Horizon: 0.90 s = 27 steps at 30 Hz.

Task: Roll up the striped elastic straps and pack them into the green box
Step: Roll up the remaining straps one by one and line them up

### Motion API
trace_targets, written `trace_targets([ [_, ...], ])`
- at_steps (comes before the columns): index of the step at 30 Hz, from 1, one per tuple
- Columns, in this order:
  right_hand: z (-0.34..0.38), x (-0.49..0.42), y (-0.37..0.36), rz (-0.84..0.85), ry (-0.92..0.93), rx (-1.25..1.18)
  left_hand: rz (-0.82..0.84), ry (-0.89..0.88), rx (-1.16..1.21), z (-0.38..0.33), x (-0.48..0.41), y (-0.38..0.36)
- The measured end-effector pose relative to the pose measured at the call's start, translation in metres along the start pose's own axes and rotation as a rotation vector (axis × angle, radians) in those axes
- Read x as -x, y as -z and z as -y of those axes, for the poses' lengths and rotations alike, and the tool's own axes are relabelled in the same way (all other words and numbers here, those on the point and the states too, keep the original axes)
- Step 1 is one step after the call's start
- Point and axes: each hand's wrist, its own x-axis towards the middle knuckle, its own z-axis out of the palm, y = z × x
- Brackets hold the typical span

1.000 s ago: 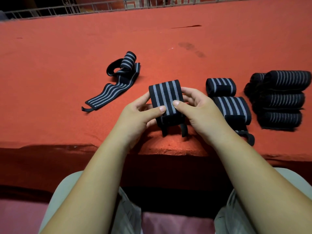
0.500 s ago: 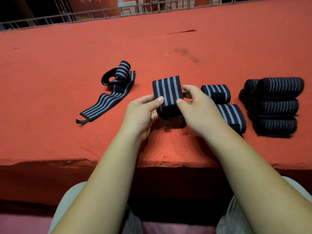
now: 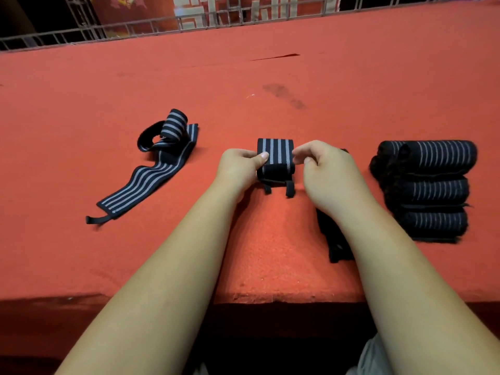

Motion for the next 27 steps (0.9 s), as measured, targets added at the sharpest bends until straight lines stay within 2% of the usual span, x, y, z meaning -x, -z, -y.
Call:
trace_targets([
  [5,-0.007,-0.002,0.000,-0.003,-0.007,0.017,-0.122,-0.137,-0.319,0.000,-0.003,-0.002],
  [9,-0.001,0.006,-0.001,0.005,0.030,0.014,-0.139,-0.114,-0.382,0.002,0.009,0.015],
  [13,0.015,0.018,-0.011,0.035,0.117,-0.061,-0.265,-0.191,-0.604,0.008,0.021,0.060],
  [17,0.029,0.032,-0.032,0.158,0.193,-0.089,-0.400,-0.188,-0.893,0.019,0.034,0.123],
  [20,0.034,0.040,-0.051,0.253,0.269,-0.036,-0.352,-0.041,-1.178,0.031,0.036,0.159],
  [22,0.035,0.044,-0.060,0.308,0.293,-0.016,-0.273,0.039,-1.253,0.037,0.036,0.169],
  [24,0.036,0.047,-0.066,0.346,0.294,-0.011,-0.225,0.013,-1.293,0.041,0.037,0.174],
  [27,0.035,0.050,-0.069,0.364,0.292,-0.001,-0.245,-0.108,-1.286,0.042,0.036,0.179],
])
